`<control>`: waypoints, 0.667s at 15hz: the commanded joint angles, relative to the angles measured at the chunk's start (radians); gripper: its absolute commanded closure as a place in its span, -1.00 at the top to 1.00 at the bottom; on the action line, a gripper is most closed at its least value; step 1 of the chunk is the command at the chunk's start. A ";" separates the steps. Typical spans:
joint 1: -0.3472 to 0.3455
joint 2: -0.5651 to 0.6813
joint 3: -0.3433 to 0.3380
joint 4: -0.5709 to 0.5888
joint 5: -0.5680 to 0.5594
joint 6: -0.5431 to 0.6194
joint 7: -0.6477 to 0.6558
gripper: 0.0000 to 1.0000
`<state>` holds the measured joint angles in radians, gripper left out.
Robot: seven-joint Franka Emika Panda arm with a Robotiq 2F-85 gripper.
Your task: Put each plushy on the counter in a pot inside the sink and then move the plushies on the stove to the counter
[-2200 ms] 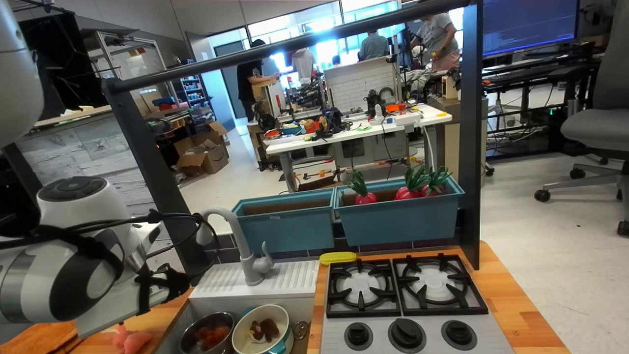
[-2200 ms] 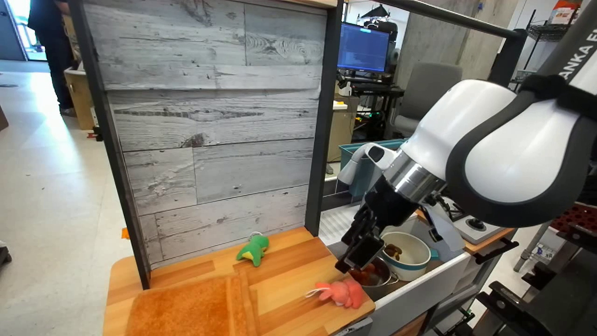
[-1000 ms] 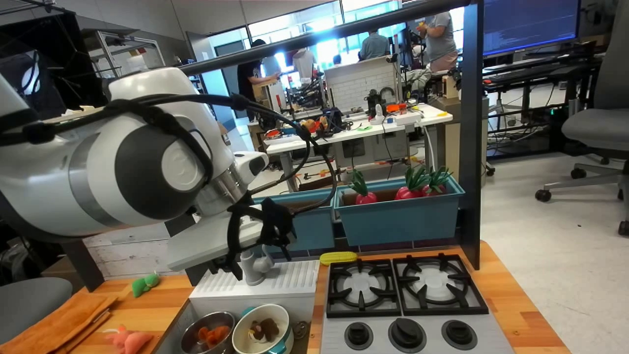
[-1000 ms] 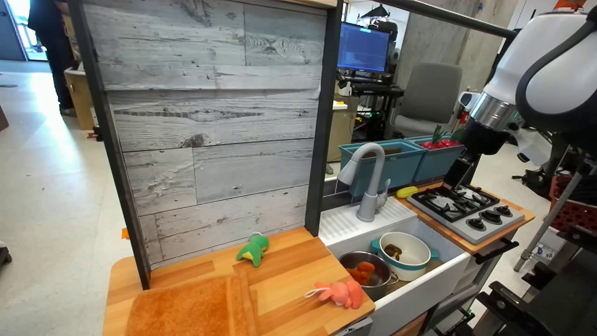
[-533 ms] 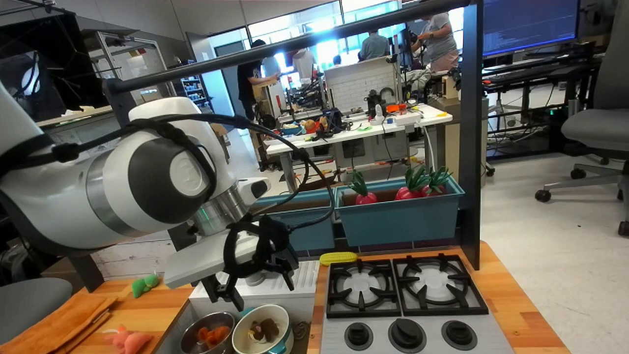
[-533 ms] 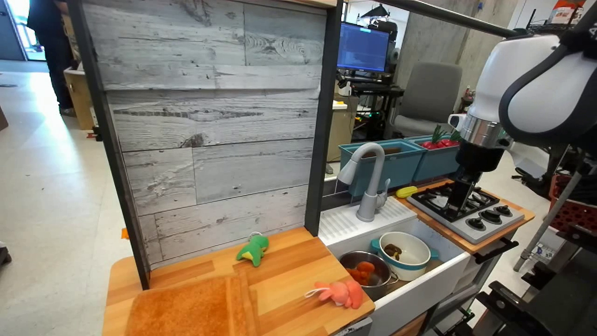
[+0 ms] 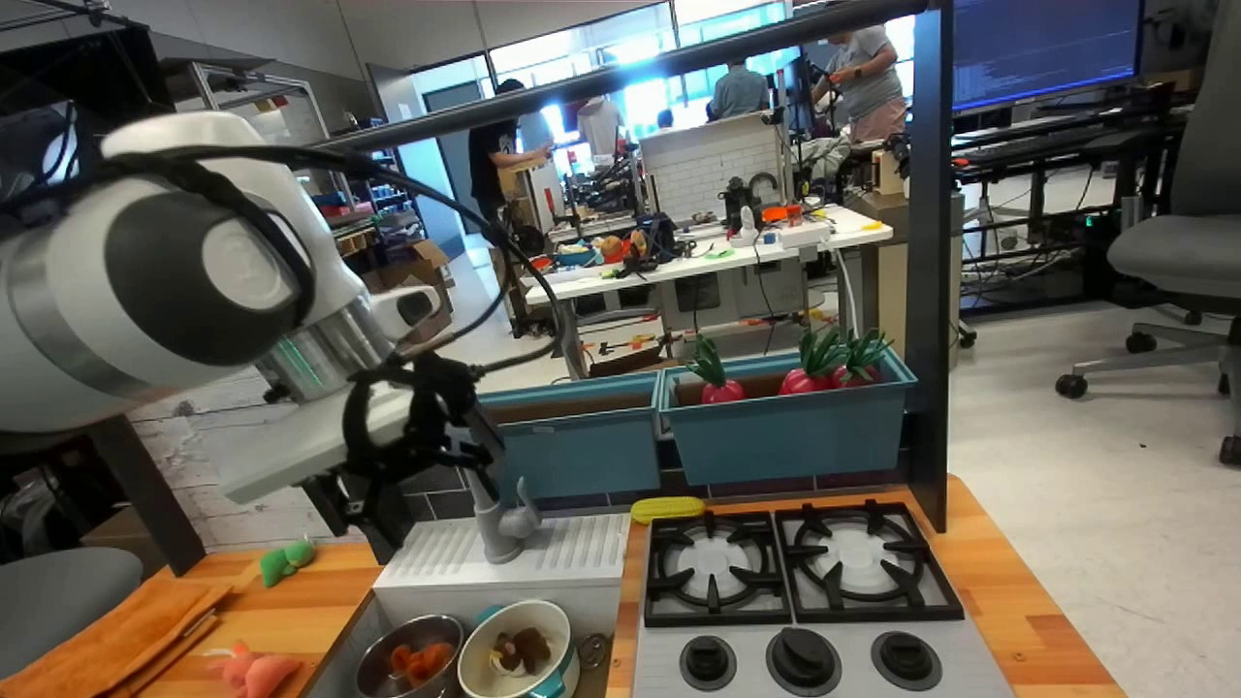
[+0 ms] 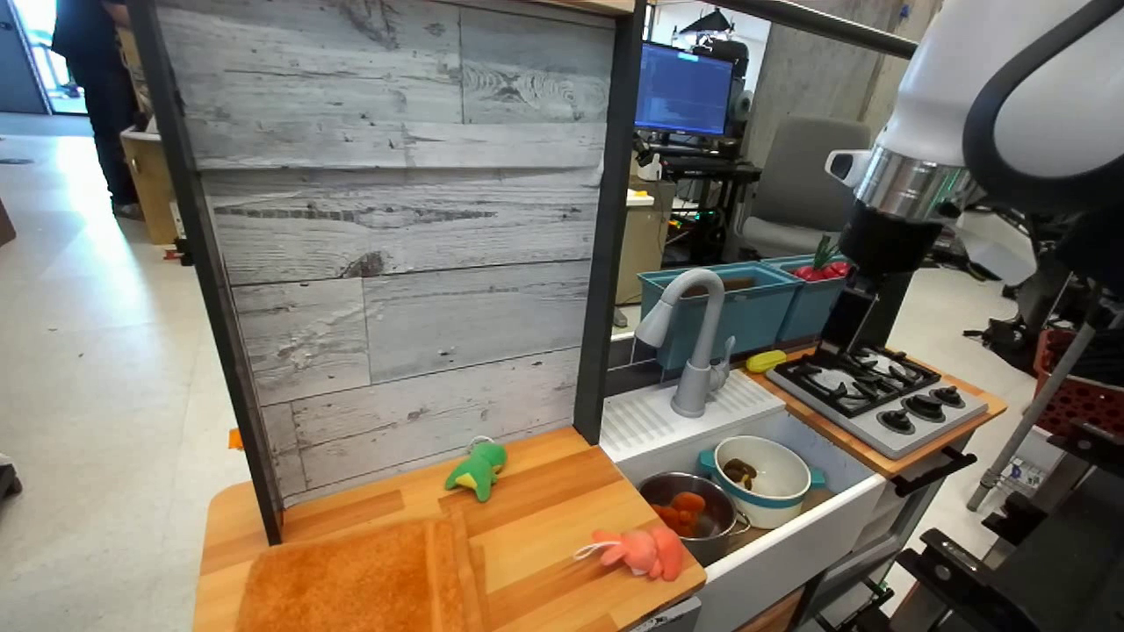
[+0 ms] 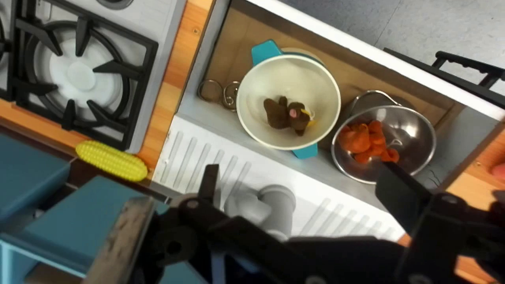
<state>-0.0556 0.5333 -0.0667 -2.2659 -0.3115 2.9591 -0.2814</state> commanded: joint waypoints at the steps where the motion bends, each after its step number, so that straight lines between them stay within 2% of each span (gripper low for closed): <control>1: -0.155 -0.207 0.199 -0.163 0.084 0.013 -0.151 1.00; 2: -0.198 -0.235 0.276 -0.196 0.198 0.012 -0.250 1.00; 3: -0.093 -0.138 0.149 -0.099 0.098 0.004 -0.120 1.00; 4: -0.134 -0.174 0.209 -0.133 0.150 0.006 -0.178 1.00; 5: -0.153 -0.201 0.237 -0.157 0.172 0.006 -0.206 1.00; 10: -0.166 -0.220 0.247 -0.184 0.177 0.007 -0.222 1.00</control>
<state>-0.2370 0.3120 0.1922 -2.4499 -0.1447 2.9640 -0.4990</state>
